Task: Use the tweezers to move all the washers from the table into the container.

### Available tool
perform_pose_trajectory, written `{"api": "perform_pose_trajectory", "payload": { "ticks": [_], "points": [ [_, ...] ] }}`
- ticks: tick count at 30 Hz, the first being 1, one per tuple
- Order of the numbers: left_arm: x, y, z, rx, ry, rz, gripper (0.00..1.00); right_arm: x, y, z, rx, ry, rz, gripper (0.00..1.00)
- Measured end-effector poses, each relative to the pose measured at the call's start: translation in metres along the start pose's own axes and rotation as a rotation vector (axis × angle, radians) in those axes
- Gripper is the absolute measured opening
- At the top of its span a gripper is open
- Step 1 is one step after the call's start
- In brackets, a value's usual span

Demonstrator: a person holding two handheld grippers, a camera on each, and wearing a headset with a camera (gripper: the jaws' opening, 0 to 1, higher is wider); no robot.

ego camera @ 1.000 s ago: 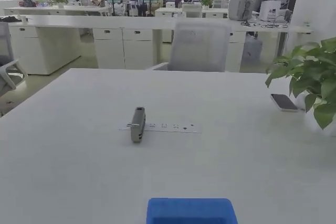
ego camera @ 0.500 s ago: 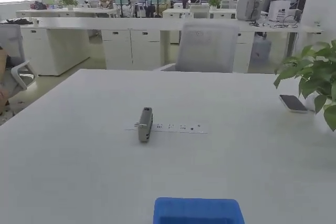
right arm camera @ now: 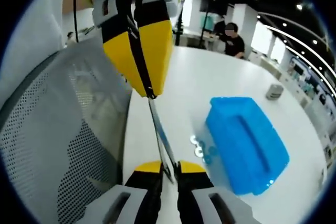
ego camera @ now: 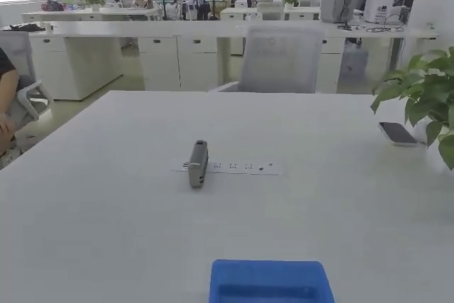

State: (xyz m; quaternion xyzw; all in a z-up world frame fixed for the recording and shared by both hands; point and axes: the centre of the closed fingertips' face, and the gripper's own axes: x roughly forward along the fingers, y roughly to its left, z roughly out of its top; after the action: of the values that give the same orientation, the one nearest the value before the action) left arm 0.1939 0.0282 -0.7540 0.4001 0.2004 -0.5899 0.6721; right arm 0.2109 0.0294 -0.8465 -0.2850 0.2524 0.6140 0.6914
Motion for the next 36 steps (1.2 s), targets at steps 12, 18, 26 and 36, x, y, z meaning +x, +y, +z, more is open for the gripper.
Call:
{"api": "perform_pose_trajectory", "payload": {
  "ticks": [12,18,26,36],
  "points": [
    [-0.006,0.046,-0.012,-0.085,0.023,0.015,0.0,0.021,-0.036,0.028,0.11,-0.092,-0.025,0.06],
    [-0.003,0.05,-0.018,-0.091,0.045,0.001,0.0,0.026,-0.041,0.029,0.124,-0.1,-0.027,0.06],
    [-0.004,0.053,-0.019,-0.101,0.044,-0.006,0.0,0.026,-0.043,0.033,0.114,-0.113,-0.033,0.06],
    [-0.004,0.059,-0.018,-0.098,0.038,0.002,0.0,0.024,-0.047,0.033,0.118,-0.117,-0.054,0.06]
  ]
}}
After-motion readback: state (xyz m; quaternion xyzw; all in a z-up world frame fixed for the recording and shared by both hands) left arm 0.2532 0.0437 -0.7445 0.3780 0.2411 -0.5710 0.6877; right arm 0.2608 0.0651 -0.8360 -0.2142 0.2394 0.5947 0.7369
